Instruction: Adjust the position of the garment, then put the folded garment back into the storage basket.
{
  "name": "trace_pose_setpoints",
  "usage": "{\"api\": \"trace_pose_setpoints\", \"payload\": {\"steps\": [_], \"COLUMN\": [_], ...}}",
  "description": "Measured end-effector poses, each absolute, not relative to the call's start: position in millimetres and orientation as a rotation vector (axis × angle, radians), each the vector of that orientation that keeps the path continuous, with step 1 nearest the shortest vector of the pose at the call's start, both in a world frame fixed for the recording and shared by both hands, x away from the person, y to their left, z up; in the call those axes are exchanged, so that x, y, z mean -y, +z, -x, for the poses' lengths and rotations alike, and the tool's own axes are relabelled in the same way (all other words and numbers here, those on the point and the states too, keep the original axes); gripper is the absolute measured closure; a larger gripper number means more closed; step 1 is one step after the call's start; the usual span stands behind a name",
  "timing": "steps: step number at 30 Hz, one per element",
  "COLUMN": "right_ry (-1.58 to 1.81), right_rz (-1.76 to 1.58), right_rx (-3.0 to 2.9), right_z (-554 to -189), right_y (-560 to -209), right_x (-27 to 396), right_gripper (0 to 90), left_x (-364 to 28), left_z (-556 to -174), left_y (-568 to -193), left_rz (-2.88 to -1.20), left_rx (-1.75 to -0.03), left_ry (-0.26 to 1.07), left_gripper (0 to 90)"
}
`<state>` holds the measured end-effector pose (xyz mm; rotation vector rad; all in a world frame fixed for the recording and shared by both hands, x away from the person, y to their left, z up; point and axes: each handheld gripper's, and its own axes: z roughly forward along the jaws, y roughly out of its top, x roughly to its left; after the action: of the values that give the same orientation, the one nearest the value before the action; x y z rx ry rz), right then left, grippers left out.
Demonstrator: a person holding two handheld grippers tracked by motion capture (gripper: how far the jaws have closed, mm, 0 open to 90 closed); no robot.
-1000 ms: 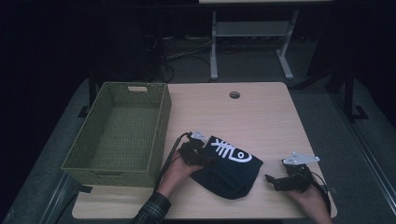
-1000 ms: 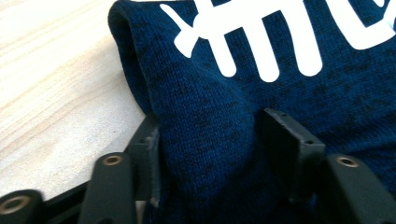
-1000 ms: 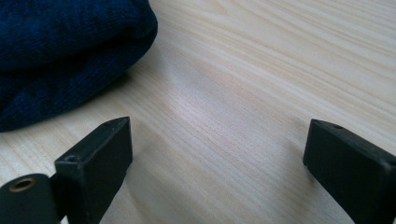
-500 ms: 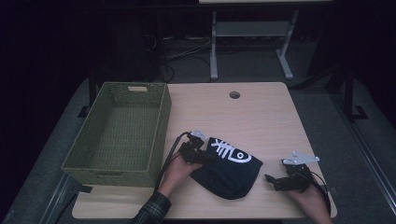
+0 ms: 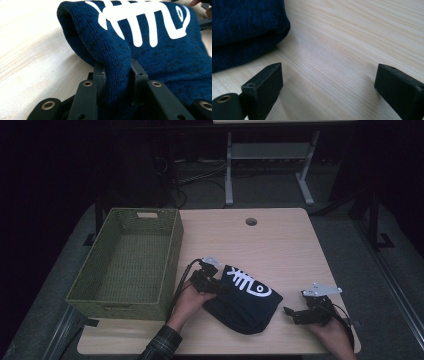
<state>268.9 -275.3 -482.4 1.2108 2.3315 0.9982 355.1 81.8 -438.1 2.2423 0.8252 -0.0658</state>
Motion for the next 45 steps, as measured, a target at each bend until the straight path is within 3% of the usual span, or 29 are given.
{"api": "trace_pose_setpoints", "payload": {"steps": [17, 45], "right_ry": [0.997, 1.001], "right_rz": [-1.218, -1.217], "right_rx": [-2.331, -2.329], "right_z": [-268, -268], "right_y": [-482, -482], "right_x": [275, 275], "right_gripper": [7.8, 7.8], "left_x": [-84, -95], "left_z": [-354, -351], "left_y": [-398, -301], "left_rz": [-2.241, -2.352], "left_rx": [-0.813, -0.724], "left_ry": [-0.129, -0.027], "left_gripper": [73.2, 73.8]}}
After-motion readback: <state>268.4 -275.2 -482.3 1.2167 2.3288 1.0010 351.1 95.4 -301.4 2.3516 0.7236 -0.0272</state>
